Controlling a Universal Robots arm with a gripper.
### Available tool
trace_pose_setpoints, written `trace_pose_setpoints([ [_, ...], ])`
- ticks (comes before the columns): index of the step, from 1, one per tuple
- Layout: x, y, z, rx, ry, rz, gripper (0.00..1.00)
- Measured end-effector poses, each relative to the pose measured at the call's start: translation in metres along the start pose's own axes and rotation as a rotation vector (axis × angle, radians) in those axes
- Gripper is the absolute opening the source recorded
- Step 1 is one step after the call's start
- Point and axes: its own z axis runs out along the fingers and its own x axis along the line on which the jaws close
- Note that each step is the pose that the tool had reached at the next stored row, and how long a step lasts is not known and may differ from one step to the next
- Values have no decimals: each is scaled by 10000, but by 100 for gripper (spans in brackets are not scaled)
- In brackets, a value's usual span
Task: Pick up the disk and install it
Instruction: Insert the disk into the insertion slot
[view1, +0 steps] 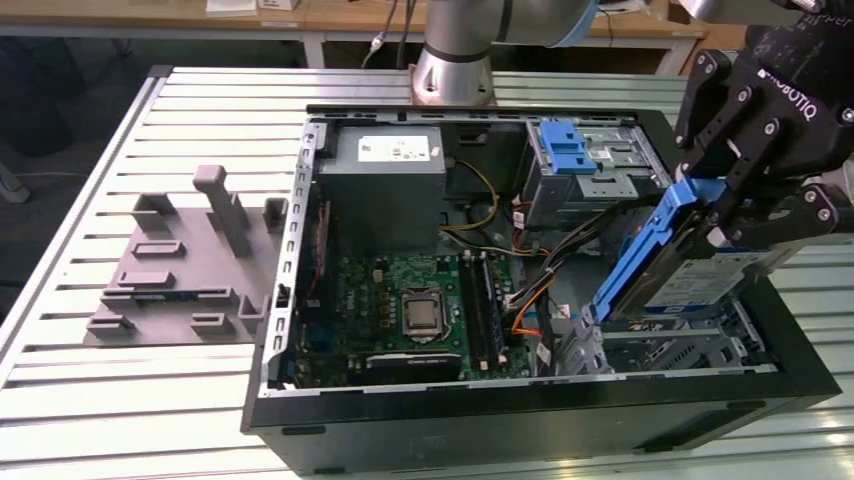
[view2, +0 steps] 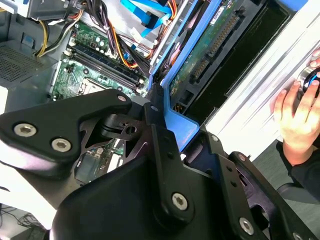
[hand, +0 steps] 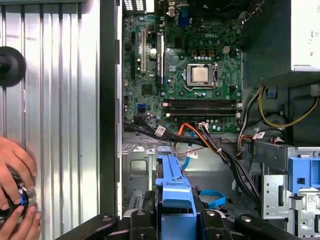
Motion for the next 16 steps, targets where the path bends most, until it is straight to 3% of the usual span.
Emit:
trace_pose_setpoints([
  [6,24,0,21,-2,0,-78,36],
  [16,27,-1,125,-3,-1,-79,36],
])
